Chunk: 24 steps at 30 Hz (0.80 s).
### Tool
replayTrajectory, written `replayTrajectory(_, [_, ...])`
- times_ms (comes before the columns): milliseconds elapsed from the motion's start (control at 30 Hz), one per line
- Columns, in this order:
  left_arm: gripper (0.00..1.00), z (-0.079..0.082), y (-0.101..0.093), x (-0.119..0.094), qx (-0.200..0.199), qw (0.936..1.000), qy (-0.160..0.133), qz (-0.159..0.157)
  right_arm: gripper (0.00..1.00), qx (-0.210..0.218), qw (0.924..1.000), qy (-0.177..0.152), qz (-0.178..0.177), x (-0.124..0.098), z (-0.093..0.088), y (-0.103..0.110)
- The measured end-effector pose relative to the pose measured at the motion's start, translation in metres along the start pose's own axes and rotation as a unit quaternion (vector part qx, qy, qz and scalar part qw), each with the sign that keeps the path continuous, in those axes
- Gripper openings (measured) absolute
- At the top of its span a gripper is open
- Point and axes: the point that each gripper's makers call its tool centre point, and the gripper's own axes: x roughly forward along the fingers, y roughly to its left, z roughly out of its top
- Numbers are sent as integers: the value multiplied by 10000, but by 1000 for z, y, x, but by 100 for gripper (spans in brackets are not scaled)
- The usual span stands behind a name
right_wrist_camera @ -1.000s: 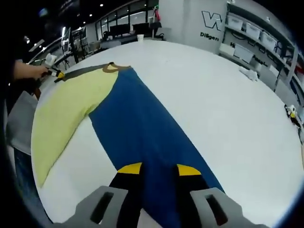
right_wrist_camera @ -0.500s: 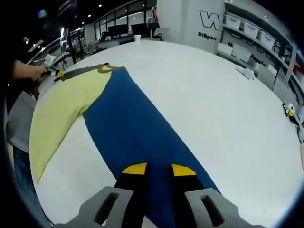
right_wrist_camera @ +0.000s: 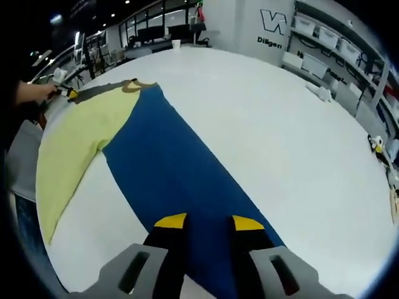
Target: Fold the garment on the visible template until the final outline fits inside the template.
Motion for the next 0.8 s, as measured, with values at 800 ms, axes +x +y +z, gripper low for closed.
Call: replayTrajectory(800, [36, -16, 10, -3, -197, 9997, -48, 156, 22, 207, 9992, -330, 87, 11, 0, 14])
